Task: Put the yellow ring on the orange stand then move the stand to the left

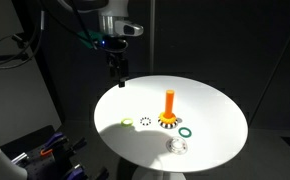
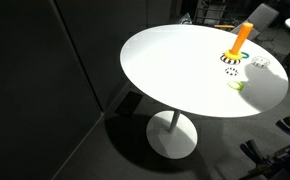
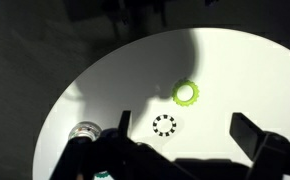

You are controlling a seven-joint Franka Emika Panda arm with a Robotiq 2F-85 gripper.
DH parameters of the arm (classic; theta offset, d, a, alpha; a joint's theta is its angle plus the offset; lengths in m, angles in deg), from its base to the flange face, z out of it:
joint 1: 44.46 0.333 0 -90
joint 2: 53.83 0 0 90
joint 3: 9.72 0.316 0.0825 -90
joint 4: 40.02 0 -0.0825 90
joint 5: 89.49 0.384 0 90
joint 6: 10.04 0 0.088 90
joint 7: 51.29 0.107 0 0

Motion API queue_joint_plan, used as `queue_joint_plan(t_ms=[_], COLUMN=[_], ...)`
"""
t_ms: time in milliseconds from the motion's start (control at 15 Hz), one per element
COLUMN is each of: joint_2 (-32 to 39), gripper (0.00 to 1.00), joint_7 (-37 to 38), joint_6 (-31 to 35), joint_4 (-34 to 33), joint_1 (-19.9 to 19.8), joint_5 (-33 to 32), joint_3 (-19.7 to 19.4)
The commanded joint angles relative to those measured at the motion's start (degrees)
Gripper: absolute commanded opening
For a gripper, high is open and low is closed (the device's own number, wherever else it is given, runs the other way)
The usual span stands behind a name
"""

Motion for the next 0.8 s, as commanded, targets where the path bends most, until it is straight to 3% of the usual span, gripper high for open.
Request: queue_joint_plan(t_ms=[0,733], joint_2=[4.5,18.3], gripper=[1.0,1.0], joint_7=[3.6,7.8], joint_6=[4.4,24.6], joint_4=[0.0,4.0], joint_1=[0.0,3.4], joint_5=[-1.9,-6.9], joint_3=[1.3,4.3])
